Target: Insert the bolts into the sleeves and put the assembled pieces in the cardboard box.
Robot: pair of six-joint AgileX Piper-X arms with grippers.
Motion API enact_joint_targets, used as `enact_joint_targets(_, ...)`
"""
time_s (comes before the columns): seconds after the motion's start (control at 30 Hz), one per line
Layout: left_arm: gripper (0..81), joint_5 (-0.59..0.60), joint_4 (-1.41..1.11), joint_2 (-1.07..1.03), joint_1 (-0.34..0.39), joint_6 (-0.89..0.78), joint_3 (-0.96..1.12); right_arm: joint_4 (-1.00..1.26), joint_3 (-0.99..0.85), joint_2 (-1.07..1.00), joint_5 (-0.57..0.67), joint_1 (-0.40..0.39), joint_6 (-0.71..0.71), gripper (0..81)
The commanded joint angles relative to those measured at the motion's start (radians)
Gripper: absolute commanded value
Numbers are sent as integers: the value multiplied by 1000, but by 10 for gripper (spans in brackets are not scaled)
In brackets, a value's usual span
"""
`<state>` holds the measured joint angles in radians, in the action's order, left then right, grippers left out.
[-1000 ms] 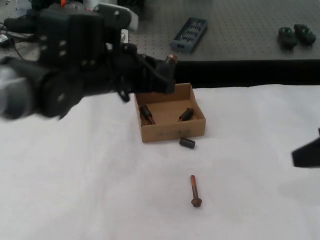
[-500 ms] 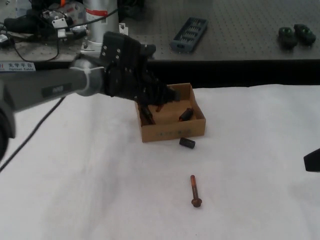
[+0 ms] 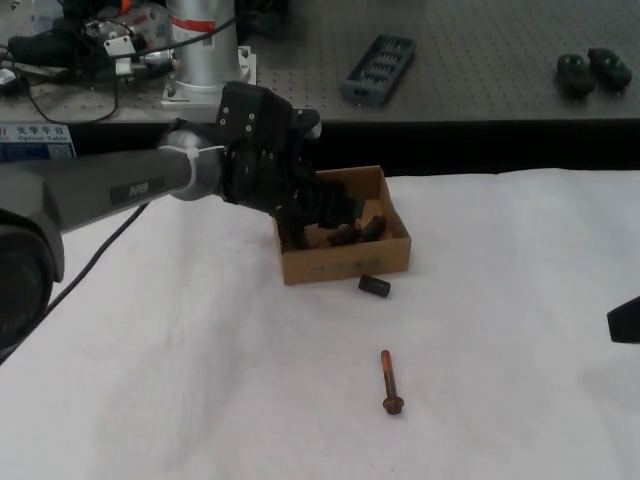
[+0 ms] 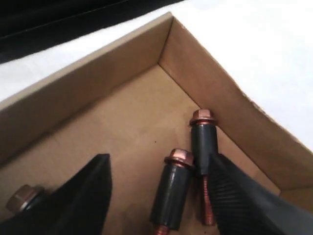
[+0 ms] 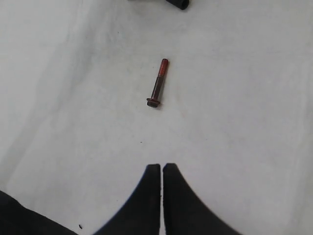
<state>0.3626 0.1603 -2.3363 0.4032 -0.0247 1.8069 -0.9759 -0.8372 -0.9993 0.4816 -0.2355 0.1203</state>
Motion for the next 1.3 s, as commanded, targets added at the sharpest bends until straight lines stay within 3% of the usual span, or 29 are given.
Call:
enact_joint_targets(0.0, 402, -14, 10, 28, 2, 0, 12, 2, -4, 10, -1, 6, -10, 27)
enact_joint_targets(0.1, 359, -14, 68, 70, 3, 0, 12, 0, -4, 10, -1, 6, -10, 27)
enact_joint_targets(0.2, 265, -14, 206, 129, 0, 12, 12, -5, -4, 10, -1, 6, -10, 27)
enact_joint_targets(0.4, 0, -14, 498, 238, -14, 159, 12, -8, -4, 10, -1, 6, -10, 27)
enact_joint_targets(0.8, 6, -22, 798, 496, -19, 193, -40, -7, -4, 10, 7, 6, -10, 27)
enact_joint_targets(1.27, 6, -36, 718, 1024, -19, 181, -646, -7, -4, 10, 7, 6, -10, 27)
